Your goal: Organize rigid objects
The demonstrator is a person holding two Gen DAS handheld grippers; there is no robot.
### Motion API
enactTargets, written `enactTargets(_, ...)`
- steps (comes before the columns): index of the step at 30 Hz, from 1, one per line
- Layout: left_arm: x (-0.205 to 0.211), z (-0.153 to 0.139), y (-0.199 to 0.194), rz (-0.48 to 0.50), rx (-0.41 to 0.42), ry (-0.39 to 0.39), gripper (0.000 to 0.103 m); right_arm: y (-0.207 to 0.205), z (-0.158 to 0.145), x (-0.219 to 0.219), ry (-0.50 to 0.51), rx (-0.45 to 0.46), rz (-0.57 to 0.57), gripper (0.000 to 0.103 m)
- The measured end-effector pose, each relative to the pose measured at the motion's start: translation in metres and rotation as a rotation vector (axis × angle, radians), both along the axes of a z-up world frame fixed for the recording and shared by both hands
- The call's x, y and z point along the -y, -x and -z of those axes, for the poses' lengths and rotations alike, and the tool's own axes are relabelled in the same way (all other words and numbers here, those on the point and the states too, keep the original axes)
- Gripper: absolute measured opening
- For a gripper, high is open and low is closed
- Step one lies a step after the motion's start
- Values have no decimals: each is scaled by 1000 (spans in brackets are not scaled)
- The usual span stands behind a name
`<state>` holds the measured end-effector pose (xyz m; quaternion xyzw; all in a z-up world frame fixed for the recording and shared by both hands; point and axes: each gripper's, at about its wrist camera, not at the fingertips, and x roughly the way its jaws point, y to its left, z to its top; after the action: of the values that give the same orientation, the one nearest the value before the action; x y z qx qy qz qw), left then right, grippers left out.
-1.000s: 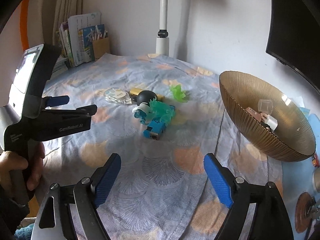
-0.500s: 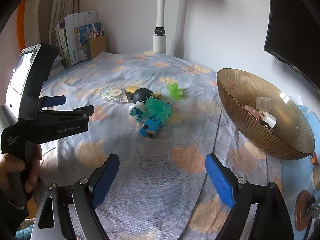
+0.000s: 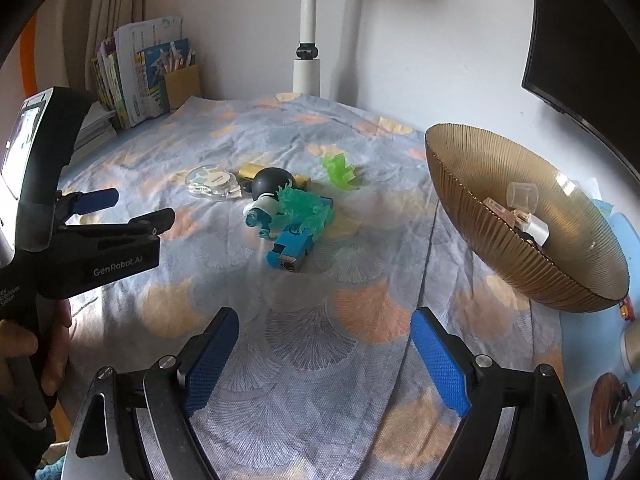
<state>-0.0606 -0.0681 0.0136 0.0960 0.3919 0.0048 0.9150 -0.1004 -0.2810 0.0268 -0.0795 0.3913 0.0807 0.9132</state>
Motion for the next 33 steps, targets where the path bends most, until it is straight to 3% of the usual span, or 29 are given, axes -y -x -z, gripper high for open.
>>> enactTargets(9, -4, 4, -6, -11, -38, 14, 76, -6, 4, 2, 8, -22, 37, 87)
enactTargets(12, -7, 9, -14, -5, -108, 29, 77, -6, 2, 7, -9, -17, 48, 87)
enactTargets(16, -30, 9, -26, -18, -174, 180, 77, -11, 3, 13, -42, -41, 58, 87)
enactTargets(20, -39, 7, -24, -34, -162, 240, 78, -16, 6, 15, -41, -64, 75, 87)
enactTargets(25, -31, 9, -23, -17, -167, 204, 79, -16, 8, 10, -7, -64, 79, 87)
enactTargets(29, -31, 9, -22, -4, -168, 209, 81, -6, 2, 5, 47, 12, 116, 87)
enactTargets(33, -31, 9, -23, -2, -170, 208, 82, -6, 1, 2, 61, 21, 109, 87)
